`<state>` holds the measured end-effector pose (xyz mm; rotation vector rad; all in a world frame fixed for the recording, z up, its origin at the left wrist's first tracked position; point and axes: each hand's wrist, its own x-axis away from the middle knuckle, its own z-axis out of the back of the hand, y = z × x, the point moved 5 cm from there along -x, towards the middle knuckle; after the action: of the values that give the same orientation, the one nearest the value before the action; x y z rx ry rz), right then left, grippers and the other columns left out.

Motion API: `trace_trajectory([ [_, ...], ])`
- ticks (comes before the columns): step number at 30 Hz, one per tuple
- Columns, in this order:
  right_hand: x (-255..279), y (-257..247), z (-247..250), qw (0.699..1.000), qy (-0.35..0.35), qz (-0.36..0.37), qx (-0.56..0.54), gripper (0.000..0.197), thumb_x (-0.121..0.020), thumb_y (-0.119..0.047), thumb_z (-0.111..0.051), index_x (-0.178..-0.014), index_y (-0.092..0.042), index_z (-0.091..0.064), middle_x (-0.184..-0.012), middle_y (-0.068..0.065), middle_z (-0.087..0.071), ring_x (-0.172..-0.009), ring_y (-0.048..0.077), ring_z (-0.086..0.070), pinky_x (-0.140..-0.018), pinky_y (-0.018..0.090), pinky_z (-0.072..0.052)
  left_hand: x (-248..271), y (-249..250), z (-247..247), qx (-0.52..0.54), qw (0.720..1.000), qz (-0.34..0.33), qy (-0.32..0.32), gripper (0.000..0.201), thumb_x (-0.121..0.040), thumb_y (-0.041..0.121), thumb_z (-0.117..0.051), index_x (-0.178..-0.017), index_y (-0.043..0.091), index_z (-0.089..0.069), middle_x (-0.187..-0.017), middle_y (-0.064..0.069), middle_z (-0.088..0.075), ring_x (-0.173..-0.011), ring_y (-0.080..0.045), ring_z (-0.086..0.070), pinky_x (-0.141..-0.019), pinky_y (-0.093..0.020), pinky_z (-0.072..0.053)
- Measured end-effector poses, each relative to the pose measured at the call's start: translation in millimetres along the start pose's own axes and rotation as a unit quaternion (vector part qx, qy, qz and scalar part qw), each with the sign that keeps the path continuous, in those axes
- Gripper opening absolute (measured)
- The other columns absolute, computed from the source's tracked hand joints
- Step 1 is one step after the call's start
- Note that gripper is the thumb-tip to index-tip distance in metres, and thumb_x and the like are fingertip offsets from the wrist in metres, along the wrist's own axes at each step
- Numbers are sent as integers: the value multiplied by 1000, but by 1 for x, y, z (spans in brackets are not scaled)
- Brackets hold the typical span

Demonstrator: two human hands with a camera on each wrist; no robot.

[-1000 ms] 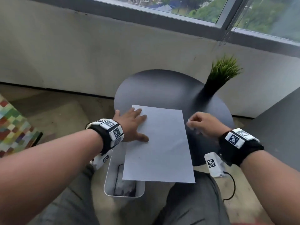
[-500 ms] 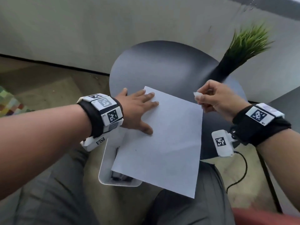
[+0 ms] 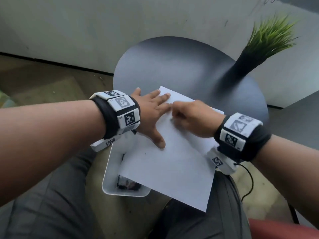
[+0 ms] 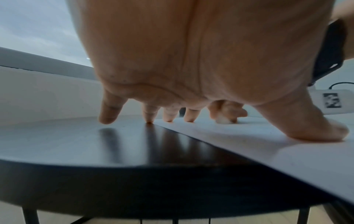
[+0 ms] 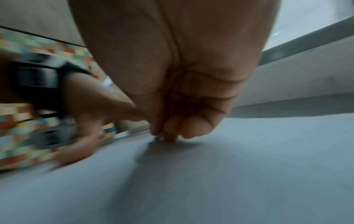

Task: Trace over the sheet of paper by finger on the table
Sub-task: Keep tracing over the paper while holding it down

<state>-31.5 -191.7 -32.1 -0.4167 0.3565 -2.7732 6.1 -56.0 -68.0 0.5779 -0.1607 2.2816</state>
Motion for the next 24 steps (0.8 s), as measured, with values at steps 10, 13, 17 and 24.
trace_trajectory([
  [10,-3,20,2,998,36,-39,14,5,-90,-23,-53,-93,-20,-51,-80,1,-58,-76,29,-55,-67,36,-47,-3,-2,0,10,1000,5,-4,139,-52,97,-59,-158,35,7,-168,5,18,-154,-21,18,-118,-70,-7],
  [13,18,-20,-17,990,-87,114,11,3,-87,-24,-49,-88,-22,-50,-78,-1,-59,-73,25,-52,-67,35,-44,-2,-1,1,10,1000,6,-7,139,-54,95,-62,-159,35,7,-168,5,19,-154,-22,18,-118,-69,-6],
  [17,2,17,-1,999,-49,-9,1,5,-87,-25,-56,-91,-22,-54,-81,-1,-61,-77,25,-57,-74,37,-51,-4,-1,0,6,1000,4,-2,139,-53,96,-60,-158,36,7,-168,5,19,-154,-22,17,-118,-68,-7],
  [24,27,-25,-26,988,-99,116,6,9,-88,-18,-52,-87,-22,-44,-80,0,-58,-73,25,-51,-66,36,-44,-5,-3,-1,-3,1000,3,-6,140,-53,97,-59,-159,35,9,-168,5,20,-154,-22,18,-119,-67,-6],
])
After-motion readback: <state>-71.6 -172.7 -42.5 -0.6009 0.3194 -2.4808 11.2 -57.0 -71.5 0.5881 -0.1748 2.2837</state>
